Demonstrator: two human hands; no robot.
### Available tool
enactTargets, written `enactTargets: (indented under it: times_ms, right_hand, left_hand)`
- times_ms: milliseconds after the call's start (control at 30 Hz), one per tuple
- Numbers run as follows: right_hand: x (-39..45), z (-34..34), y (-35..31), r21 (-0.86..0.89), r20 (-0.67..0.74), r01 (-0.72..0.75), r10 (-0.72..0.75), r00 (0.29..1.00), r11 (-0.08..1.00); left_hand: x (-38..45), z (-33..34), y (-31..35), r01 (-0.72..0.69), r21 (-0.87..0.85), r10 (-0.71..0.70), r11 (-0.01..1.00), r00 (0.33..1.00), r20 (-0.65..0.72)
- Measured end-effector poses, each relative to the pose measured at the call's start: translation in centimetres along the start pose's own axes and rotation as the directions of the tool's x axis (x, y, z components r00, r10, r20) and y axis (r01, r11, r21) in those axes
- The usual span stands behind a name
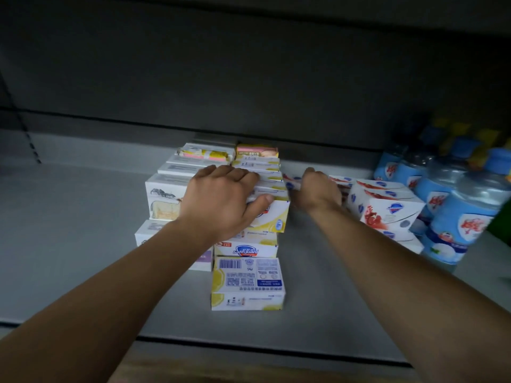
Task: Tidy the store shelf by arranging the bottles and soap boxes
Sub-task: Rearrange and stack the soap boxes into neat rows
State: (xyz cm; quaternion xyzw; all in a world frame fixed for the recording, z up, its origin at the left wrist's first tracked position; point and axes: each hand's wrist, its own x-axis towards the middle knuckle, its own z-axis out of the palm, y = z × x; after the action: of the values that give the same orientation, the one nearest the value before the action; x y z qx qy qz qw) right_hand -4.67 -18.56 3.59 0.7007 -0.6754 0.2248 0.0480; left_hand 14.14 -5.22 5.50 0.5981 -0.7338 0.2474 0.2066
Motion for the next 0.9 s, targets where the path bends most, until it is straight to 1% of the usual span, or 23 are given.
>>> enactTargets:
  times_ms: [100,200,267,333,367,400,433,467,500,533,567,600,667,700,767,833,900]
  right_hand:
    - [-3.0,-3.6,-0.1,0.003,-0.095,0.024,-0.024,0.995,1.0]
    - [-6.4,-7.0,0.6,0.052,-0.167,0.06,-0.051,0.985,0.997]
    - [-8.6,-8.9,1.6,0.138,-0.173,0.07,-0.045,0.984,0.988]
    - [-10.6,-10.5,2.6,0.261,-0.157,0.065,-0.024,0.987,0.963]
    - [-11.5,-11.2,3.1,0.319,-0.143,0.068,-0.023,0.989,0.945]
    - [-12.5,-11.8,3.6,0.374,-0.13,0.079,-0.032,0.991,0.924]
    - [-13.5,-12.2,4.0,0.433,-0.115,0.091,-0.045,0.992,0.897]
    - [-14.5,-12.7,4.4,0.496,-0.103,0.101,-0.057,0.993,0.862]
    - [-15.4,-13.0,4.8,0.558,-0.086,0.103,-0.066,0.994,0.823]
    - [-16.2,-13.3,5.3,0.621,-0.058,0.096,-0.076,0.995,0.778]
    - [-16.9,-13.5,5.8,0.688,-0.013,0.075,-0.09,0.996,0.722]
    - [-17.6,-13.6,6.4,0.757,0.044,0.034,-0.103,0.994,0.653]
    - [-18.8,-13.3,7.7,0.844,0.123,-0.044,-0.112,0.986,0.534]
    - [-19.4,-13.1,8.5,0.86,0.13,-0.057,-0.11,0.985,0.507]
    - [-20.6,-12.4,10.4,0.867,0.133,-0.051,-0.131,0.982,0.496]
    - [-21.7,-11.8,12.1,0.86,0.14,-0.025,-0.189,0.972,0.51]
    - [-22.3,-11.0,13.6,0.85,0.155,-0.02,-0.212,0.965,0.527]
  left_hand:
    - [0.1,-0.2,0.1,-0.002,0.004,0.002,1.0,1.0,-0.005]
    - [0.1,-0.5,0.0,-0.005,-0.007,0.005,1.0,1.0,0.015]
    - [0.2,-1.0,0.1,0.004,-0.03,-0.002,1.0,0.997,0.078]
    - [0.4,-1.8,0.6,0.017,-0.013,-0.015,1.0,0.989,0.145]
    - [0.4,-2.2,1.1,0.007,0.006,-0.008,1.0,0.99,0.139]
    - [0.3,-2.8,1.9,-0.015,-0.001,0.015,1.0,0.995,0.099]
    - [0.0,-3.4,2.8,-0.035,-0.064,0.037,0.997,0.999,0.032]
    - [-0.5,-4.1,3.9,-0.039,-0.185,0.035,0.982,0.999,-0.021]
    - [-1.1,-4.8,5.1,-0.03,-0.342,0.016,0.939,0.999,-0.044]
    - [-1.9,-5.2,6.3,-0.013,-0.495,-0.004,0.869,0.999,-0.032]
    - [-2.6,-5.5,7.5,0.023,-0.624,-0.017,0.781,1.0,0.016]
    - [-3.4,-5.6,8.6,0.08,-0.736,-0.022,0.673,0.996,0.088]
    - [-4.8,-5.2,10.5,0.203,-0.894,-0.029,0.399,0.977,0.209]
    - [-5.3,-4.8,11.3,0.244,-0.93,-0.043,0.276,0.969,0.242]
    - [-6.0,-3.8,12.6,0.303,-0.947,-0.097,0.109,0.951,0.293]
    - [-6.4,-2.9,14.1,0.386,-0.922,-0.148,-0.019,0.911,0.385]
    - [-6.5,-2.0,15.5,0.46,-0.881,-0.149,-0.113,0.868,0.473]
